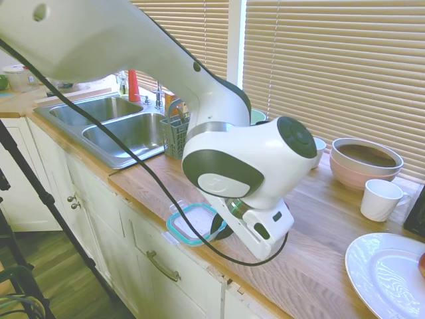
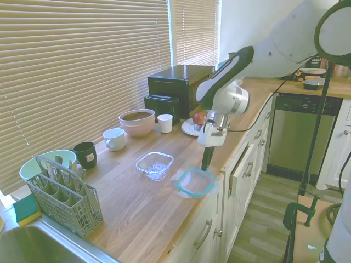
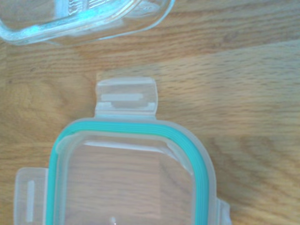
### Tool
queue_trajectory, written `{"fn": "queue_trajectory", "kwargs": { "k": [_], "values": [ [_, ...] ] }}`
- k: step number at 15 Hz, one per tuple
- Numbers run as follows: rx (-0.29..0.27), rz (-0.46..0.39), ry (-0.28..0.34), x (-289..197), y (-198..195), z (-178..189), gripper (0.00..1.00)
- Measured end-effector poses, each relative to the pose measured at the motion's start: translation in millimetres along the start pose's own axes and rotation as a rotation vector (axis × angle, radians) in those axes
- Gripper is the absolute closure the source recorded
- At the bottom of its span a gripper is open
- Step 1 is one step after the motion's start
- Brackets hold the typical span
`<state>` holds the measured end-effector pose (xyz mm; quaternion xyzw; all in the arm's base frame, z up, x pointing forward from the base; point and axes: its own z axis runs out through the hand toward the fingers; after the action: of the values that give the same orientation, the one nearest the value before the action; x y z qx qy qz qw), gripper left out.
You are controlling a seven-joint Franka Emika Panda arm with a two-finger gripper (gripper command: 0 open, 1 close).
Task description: Cover the lid of the food container
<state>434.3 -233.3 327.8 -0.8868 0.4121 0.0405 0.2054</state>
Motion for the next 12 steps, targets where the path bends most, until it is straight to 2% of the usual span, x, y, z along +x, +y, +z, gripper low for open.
{"fn": "queue_trajectory", "kwargs": {
  "k": [4, 12],
  "values": [
    [-0.005, 0.015, 0.060, -20.4, -10.8, -44.8, 1.00],
    [-0.044, 0.028, 0.126, -42.7, -28.5, -106.2, 1.00]
  ]
}}
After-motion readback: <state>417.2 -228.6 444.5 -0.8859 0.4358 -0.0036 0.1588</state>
